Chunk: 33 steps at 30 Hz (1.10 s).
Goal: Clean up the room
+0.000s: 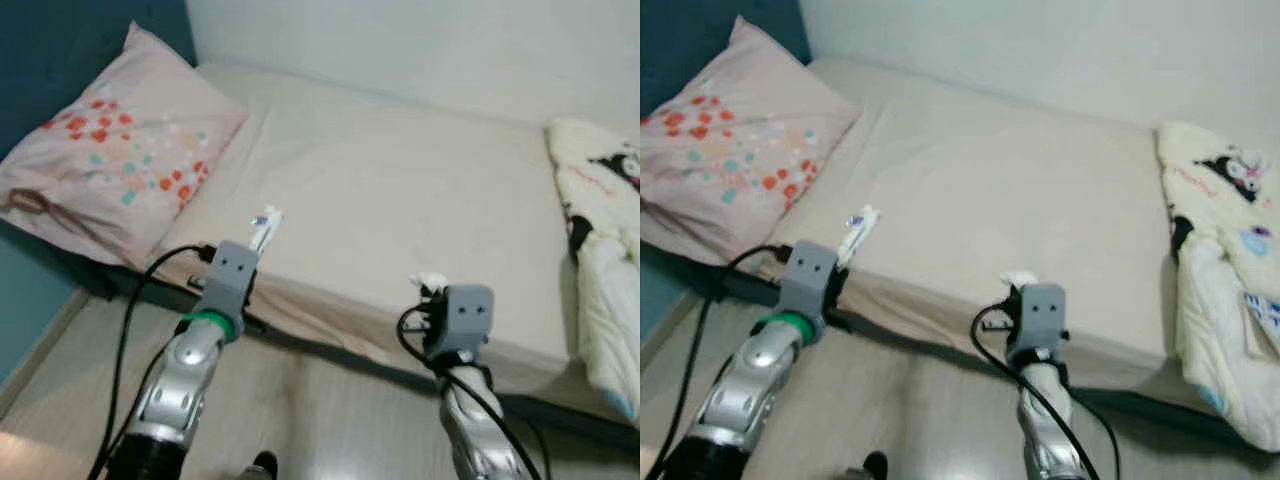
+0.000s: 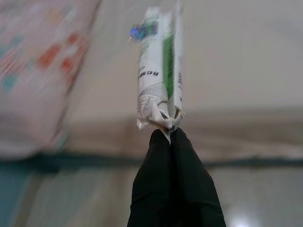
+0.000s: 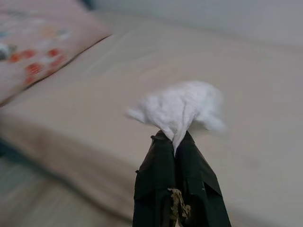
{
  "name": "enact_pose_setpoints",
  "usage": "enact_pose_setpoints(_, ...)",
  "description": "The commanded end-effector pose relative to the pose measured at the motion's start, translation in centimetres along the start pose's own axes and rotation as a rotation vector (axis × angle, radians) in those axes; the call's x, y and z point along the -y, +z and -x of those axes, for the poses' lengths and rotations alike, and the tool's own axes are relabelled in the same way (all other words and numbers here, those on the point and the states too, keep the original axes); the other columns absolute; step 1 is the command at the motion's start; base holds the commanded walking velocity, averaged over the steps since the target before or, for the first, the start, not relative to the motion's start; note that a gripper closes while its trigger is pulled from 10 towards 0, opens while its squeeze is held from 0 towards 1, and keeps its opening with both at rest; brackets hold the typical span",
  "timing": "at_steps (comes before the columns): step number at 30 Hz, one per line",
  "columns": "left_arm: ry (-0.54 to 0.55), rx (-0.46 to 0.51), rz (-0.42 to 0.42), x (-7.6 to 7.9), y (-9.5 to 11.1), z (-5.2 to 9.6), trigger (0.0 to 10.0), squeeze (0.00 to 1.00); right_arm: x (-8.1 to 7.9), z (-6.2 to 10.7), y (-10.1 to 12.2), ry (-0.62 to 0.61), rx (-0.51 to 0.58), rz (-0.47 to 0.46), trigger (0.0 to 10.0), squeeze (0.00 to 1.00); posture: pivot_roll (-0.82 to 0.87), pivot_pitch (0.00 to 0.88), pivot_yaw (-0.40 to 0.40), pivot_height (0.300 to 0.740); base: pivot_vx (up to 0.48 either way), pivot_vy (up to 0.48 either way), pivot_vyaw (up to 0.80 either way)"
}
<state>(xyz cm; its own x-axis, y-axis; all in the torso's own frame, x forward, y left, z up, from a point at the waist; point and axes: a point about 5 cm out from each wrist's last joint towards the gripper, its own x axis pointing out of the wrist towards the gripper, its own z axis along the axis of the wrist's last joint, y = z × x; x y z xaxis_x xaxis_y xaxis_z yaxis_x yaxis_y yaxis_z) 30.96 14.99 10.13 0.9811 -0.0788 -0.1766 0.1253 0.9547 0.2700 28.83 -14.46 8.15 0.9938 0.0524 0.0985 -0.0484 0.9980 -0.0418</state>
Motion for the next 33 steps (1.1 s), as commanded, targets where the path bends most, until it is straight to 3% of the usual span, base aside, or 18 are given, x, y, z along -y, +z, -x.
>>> enact_pose_setpoints(1, 0.002, -0.093, 0.005, 0.7, -2.5, 0.7, 10.0, 0.00, -0.2, 0.8, -1.5, 0.011, -0.062, 0.015, 10.0, 0.00, 0.01, 0.090, -0.011, 0.740, 0.000, 0.000, 0.74)
enact_pose_setpoints(3, -0.017, -0.100, 0.015, 1.0, -3.4, 1.1, 10.0, 0.00, -0.2, 1.0, -2.5, 0.017, -0.100, 0.024, 10.0, 0.00, 0.01, 0.080, -0.020, 0.740, 0.000, 0.000, 0.74)
enact_pose_setpoints(4, -0.011, -0.110, -0.022, 0.9, -4.1, 1.2, 10.0, 0.00, 0.1, 1.2, -3.1, 0.017, -0.119, 0.051, 10.0, 0.00, 0.01, 0.080, -0.020, 0.740, 0.000, 0.000, 0.74)
enact_pose_setpoints(8, 0.043, -0.164, 0.068, -0.1, -5.2, 1.1, 10.0, 0.00, 1.2, 1.0, -3.2, 0.006, -0.120, 0.084, 10.0, 0.00, 0.02, 0.073, -0.028, 0.740, 0.000, 0.000, 0.74)
enact_pose_setpoints(14, 0.086, -0.171, 0.154, -0.8, -5.1, 0.9, 10.0, 0.00, 1.7, 0.5, -2.4, 0.018, -0.082, 0.115, 10.0, 0.00, 0.01, 0.067, -0.032, 0.740, 0.000, 0.000, 0.74)
enact_pose_setpoints(18, 0.101, -0.135, 0.195, -0.9, -3.8, 0.6, 10.0, 0.00, 1.2, -0.5, -1.0, 0.047, -0.015, 0.105, 10.0, 0.00, 0.01, 0.069, -0.038, 0.740, 0.000, 0.000, 0.73)
enact_pose_setpoints(23, 0.127, -0.079, 0.179, -0.9, -2.6, 0.5, 10.0, 0.00, 0.2, -1.3, 0.1, 0.093, 0.041, 0.097, 10.0, 0.00, 0.02, 0.074, -0.038, 0.740, 0.000, 0.000, 0.73)
enact_pose_setpoints(33, 0.348, 0.006, 0.170, -3.5, -0.1, 0.6, 10.0, 0.00, -2.1, -1.8, 1.6, 0.238, 0.106, 0.070, 10.0, 0.00, 0.04, 0.087, -0.051, 0.740, 0.000, 0.000, 0.73)
